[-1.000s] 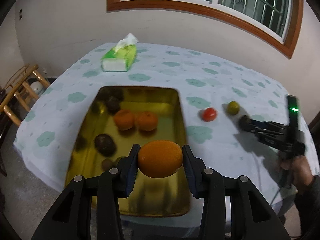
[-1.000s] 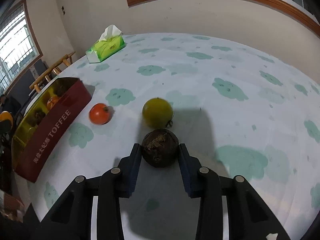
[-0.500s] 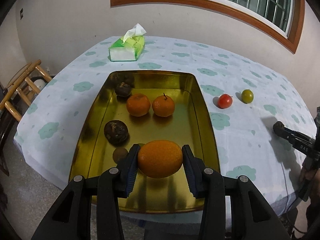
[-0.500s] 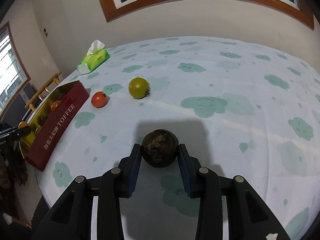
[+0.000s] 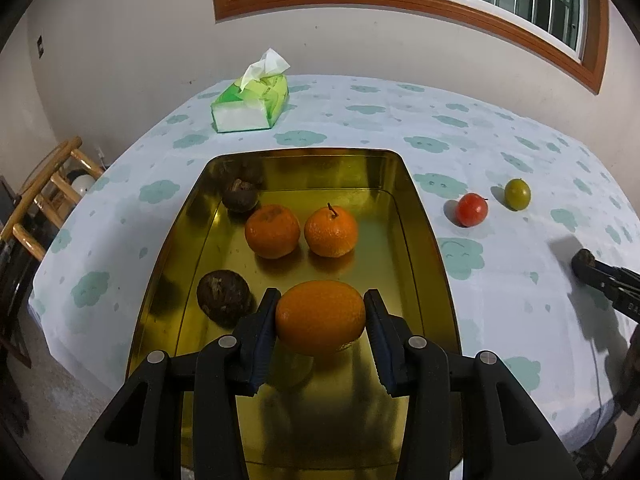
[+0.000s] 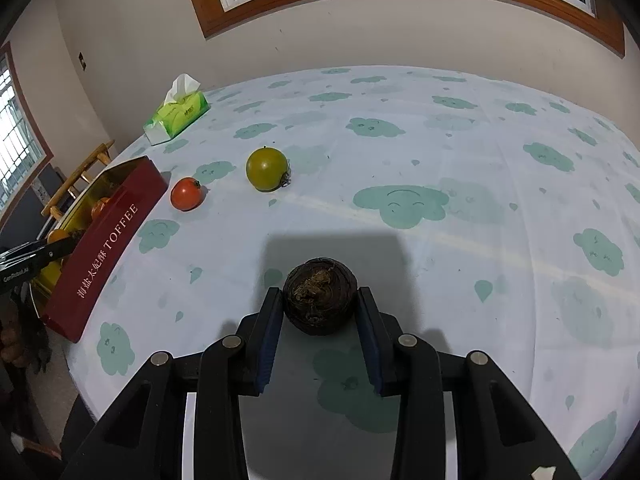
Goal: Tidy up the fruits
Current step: 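Carry the orange into the tin with the left gripper while the right gripper grasps the mangosteen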
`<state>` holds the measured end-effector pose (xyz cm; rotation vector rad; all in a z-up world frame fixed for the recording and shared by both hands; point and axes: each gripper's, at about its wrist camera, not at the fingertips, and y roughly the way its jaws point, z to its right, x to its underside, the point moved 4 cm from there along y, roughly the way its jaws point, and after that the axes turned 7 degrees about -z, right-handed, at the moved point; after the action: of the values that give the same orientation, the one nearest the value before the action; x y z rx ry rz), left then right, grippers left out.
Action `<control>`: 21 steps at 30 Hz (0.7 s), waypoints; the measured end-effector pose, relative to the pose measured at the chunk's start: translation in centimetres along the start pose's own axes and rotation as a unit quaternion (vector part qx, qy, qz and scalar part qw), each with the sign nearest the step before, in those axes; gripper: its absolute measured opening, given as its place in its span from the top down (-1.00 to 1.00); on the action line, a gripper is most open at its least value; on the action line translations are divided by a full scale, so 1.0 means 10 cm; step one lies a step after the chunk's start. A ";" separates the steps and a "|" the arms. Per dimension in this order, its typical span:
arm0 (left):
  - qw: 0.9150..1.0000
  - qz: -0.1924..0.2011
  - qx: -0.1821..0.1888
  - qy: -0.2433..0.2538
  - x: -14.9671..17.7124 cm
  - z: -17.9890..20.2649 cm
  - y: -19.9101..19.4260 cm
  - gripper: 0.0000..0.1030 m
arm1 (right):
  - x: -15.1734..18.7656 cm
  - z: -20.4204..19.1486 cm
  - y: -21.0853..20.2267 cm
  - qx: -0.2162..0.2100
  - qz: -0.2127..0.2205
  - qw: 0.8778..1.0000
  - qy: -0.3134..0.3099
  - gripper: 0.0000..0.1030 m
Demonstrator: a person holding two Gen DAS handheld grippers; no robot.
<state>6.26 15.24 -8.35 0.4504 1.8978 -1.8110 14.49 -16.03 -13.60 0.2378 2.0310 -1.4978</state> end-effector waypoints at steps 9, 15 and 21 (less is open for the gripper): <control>1.000 0.003 -0.018 0.007 -0.04 -0.01 0.06 0.14 | 0.04 -0.03 -0.01 0.006 0.008 1.000 0.000 0.33; 1.000 0.015 -0.026 0.007 -0.04 -0.04 0.04 -0.10 | 0.04 -0.02 -0.01 0.007 0.010 1.000 0.003 0.33; 0.999 0.031 -0.037 0.012 -0.05 -0.06 -0.06 -0.14 | 0.04 -0.03 -0.02 0.006 0.011 1.000 0.007 0.33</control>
<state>6.33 15.83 -7.57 0.5011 1.9370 -1.6973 14.01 -15.93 -13.64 0.2754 2.0233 -1.4994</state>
